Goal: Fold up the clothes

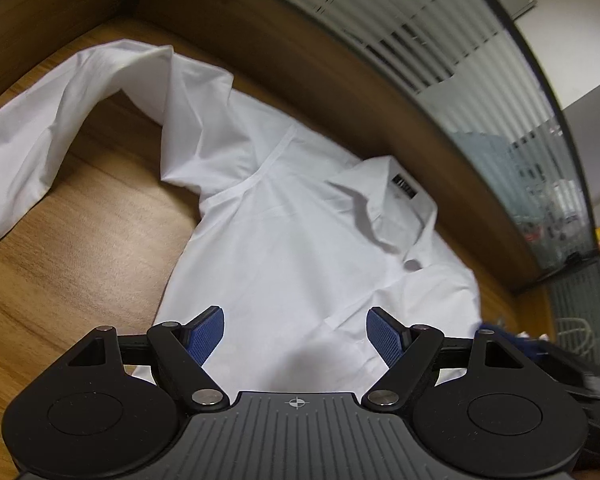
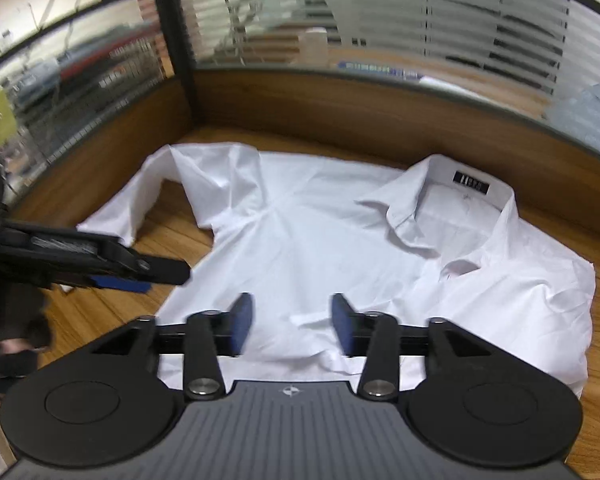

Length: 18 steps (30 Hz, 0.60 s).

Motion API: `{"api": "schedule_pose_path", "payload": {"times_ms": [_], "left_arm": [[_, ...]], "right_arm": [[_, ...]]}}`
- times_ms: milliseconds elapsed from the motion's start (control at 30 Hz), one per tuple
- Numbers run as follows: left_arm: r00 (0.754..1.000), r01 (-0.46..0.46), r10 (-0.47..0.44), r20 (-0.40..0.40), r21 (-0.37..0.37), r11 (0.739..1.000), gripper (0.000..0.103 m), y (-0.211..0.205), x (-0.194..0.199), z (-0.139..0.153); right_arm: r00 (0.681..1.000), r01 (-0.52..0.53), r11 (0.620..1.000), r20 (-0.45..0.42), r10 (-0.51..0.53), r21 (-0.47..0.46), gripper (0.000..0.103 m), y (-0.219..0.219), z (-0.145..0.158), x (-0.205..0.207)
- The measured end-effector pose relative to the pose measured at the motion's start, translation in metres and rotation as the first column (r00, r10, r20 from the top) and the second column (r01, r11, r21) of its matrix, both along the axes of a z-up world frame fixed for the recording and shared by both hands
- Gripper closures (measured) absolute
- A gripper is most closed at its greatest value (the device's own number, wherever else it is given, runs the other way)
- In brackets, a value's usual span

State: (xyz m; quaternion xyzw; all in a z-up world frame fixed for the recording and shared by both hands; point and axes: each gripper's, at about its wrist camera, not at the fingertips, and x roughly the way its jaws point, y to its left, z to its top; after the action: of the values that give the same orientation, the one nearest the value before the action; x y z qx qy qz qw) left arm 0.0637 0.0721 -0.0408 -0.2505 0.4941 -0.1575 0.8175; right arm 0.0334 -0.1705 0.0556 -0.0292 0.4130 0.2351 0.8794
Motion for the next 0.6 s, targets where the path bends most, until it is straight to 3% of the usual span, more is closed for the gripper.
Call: {"api": "schedule_pose_path", "payload": {"times_ms": [133,200,267,433,600], "left_arm": [[0.999,0.026,-0.025,-0.035,0.029,0.999,0.023,-0.01,0.002,-0.015],[0.997,0.066,-0.064,-0.045,0.06,0.996,0.023,-0.019,0.001,-0.023],[0.991,0.126,-0.121,-0.05,0.103,0.987,0.023,-0.031,0.0,-0.03],[0.96,0.273,-0.28,-0.009,0.255,0.928,0.026,-0.062,-0.004,-0.042],[0.964,0.264,-0.261,-0.045,0.265,0.927,0.033,-0.067,0.0,-0.057]], "right_arm": [[1.0,0.008,0.999,0.024,-0.007,-0.046,0.024,-0.035,0.009,-0.008],[0.998,0.058,0.997,0.011,-0.058,-0.047,0.019,-0.06,0.006,-0.012],[0.993,0.115,0.992,-0.005,-0.115,-0.05,0.018,-0.085,0.0,-0.017],[0.96,0.27,0.958,-0.05,-0.275,-0.093,0.018,-0.143,-0.019,-0.032],[0.917,0.382,0.911,-0.059,-0.395,-0.155,0.018,-0.186,-0.038,-0.043]]}}
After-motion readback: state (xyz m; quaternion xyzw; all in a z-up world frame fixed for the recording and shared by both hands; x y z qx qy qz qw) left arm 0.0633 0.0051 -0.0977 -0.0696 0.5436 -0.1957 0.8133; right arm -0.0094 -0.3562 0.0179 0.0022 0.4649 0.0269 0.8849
